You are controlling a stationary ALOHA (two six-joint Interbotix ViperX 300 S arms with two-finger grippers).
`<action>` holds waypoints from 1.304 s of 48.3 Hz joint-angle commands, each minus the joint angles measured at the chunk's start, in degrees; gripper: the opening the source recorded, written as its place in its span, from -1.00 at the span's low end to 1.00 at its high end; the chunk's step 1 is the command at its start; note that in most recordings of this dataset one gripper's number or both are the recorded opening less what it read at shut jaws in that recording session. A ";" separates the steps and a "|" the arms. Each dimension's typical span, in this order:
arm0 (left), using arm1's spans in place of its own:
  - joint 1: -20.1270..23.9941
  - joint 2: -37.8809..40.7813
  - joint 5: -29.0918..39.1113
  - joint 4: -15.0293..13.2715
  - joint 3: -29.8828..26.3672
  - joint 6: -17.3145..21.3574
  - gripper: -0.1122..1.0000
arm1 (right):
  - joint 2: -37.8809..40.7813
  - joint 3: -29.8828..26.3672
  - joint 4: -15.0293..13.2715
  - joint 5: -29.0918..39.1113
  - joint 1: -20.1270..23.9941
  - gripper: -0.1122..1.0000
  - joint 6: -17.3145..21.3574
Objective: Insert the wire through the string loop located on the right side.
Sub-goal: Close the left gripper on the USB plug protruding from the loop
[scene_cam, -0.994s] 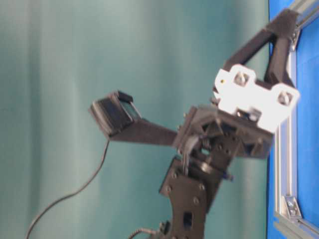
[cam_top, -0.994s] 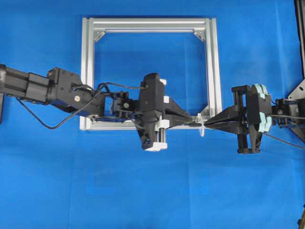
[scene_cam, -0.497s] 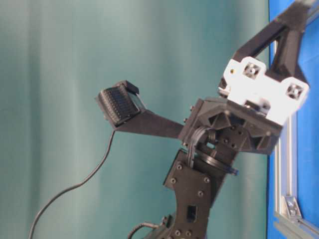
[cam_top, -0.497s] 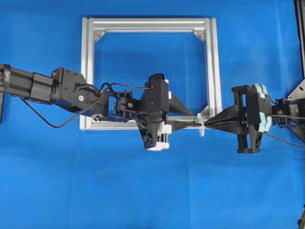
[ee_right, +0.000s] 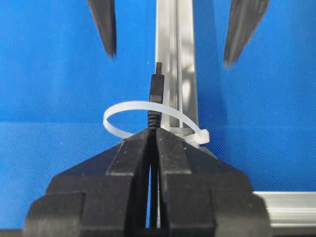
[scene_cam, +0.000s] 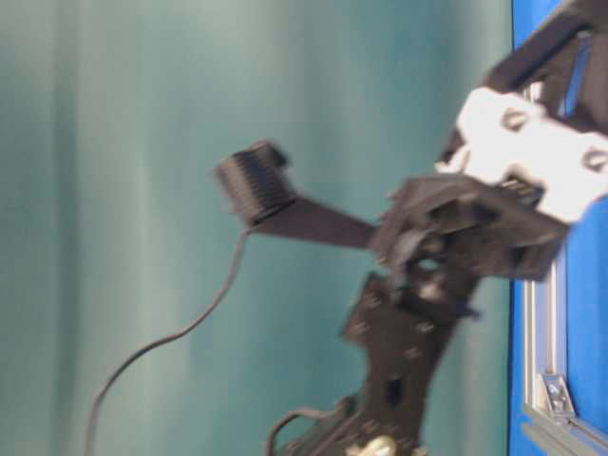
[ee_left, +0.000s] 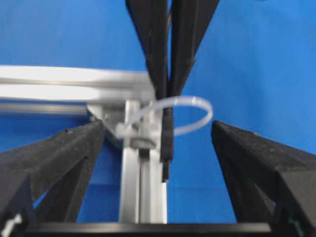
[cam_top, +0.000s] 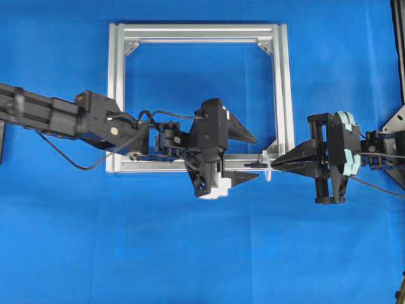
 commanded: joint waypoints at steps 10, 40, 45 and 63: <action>0.18 3.60 -0.53 0.09 -3.78 -0.09 0.73 | -0.26 -0.79 0.09 -0.26 -0.09 -0.86 -0.09; -0.18 3.52 -0.53 0.09 -3.43 0.00 0.73 | -0.26 -0.79 0.09 -0.26 -0.09 -0.86 -0.09; -0.26 3.52 -0.53 0.09 -3.60 0.00 0.73 | -0.26 -0.79 0.09 -0.26 -0.09 -0.86 -0.09; -0.62 2.90 -0.44 0.09 -3.78 0.70 0.20 | -0.26 -0.79 0.09 0.18 -0.09 -0.86 -0.09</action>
